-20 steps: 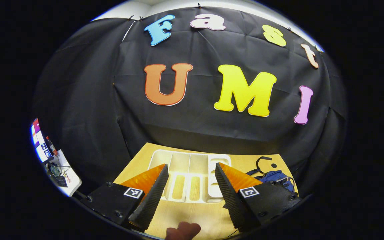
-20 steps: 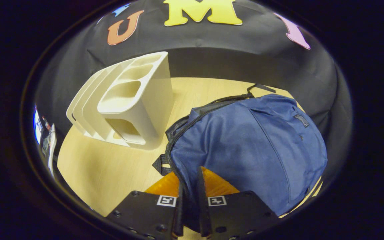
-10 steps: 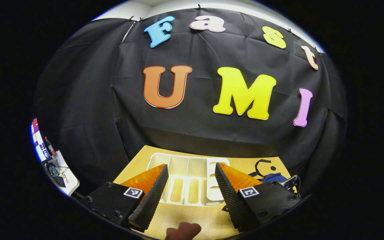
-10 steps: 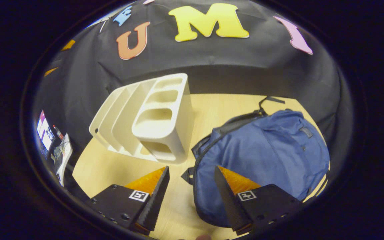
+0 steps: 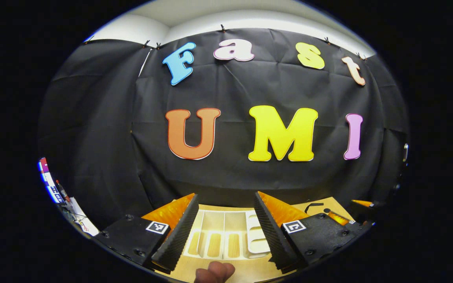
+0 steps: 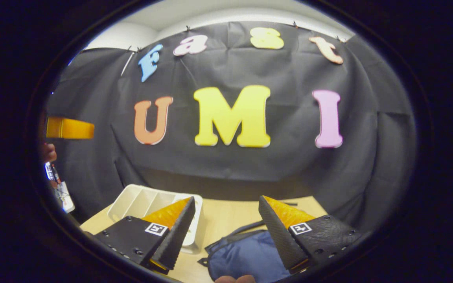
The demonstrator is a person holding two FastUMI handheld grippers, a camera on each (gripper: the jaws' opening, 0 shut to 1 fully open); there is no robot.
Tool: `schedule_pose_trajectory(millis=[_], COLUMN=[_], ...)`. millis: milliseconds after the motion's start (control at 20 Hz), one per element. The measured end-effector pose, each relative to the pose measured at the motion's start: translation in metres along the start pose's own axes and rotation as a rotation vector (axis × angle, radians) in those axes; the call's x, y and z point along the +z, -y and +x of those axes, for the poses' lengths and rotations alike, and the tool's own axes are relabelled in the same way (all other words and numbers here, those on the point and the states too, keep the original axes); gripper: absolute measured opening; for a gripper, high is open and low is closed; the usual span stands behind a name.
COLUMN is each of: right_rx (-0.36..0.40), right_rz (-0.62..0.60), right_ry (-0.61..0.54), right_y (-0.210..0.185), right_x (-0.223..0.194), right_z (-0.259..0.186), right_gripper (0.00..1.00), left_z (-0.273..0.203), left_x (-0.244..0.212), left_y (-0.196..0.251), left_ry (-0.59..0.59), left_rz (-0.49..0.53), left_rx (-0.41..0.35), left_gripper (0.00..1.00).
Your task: Open the schoolbag, grab two books from the bookshelf and put them into the schoolbag.
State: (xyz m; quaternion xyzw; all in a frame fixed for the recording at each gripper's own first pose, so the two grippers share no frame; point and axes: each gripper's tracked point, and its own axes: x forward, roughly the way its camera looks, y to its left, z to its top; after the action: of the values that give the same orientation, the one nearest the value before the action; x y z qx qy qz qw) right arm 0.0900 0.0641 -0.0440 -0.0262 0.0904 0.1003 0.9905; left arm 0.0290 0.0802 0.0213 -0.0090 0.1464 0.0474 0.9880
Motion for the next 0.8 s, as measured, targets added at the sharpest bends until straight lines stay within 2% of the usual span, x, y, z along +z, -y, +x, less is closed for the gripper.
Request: schedule_pose_trajectory(millis=[100,350,500,800], right_rx=[-0.008,-0.064,-0.09,-0.09], right_rz=[-0.004,0.032,0.014,0.027], right_ry=[0.073,0.161,0.193,0.204], right_y=[0.002,0.02,0.021,0.013], right_x=[0.034,0.083,0.092,0.091], right_z=[-0.012,-0.038,-0.055,-0.07], right_gripper=[0.93,0.94,0.95,0.94], left_z=[0.006,-0.001,-0.007,-0.017], left_x=[0.004,0.013,0.009,0.008], left_y=[0.011,0.028,0.038,0.044], left_ry=[0.028,0.079,0.091,0.124], left_rz=[0.003,0.01,0.015,0.029], left_rx=[-0.006,-0.025,-0.036,-0.052], left_gripper=[0.89,0.89,0.89,0.89])
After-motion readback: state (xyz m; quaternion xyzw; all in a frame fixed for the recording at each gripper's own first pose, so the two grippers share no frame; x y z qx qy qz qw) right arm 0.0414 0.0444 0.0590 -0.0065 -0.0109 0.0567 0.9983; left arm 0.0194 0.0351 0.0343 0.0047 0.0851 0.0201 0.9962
